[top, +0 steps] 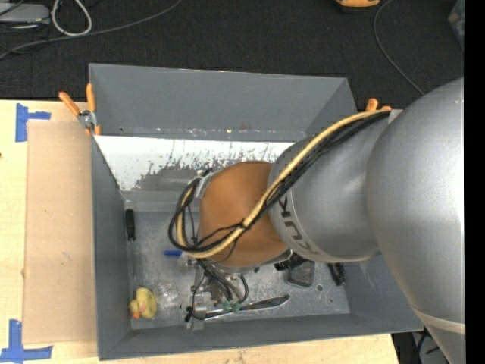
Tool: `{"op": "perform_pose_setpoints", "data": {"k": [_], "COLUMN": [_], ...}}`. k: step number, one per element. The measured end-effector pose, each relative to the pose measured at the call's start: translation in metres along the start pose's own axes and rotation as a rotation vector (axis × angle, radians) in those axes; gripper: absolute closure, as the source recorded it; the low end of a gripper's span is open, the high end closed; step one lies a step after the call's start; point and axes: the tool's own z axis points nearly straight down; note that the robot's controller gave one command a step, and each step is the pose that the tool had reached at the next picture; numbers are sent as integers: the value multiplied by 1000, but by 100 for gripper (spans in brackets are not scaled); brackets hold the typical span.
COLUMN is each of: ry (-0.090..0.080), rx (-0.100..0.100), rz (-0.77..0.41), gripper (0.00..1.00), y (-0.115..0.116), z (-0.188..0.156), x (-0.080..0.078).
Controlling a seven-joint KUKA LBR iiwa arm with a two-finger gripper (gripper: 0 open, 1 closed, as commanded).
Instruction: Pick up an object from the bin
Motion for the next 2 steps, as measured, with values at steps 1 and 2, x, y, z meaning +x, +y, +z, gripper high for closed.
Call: {"op": "perform_pose_setpoints", "data": {"k": [1,2], "ry": [-7,-3], "rx": [-1,-1], "rz": [4,-145], "gripper": [0,0], "y": [-1,-72], "z": [-4,51], "x": [-2,-22]}}
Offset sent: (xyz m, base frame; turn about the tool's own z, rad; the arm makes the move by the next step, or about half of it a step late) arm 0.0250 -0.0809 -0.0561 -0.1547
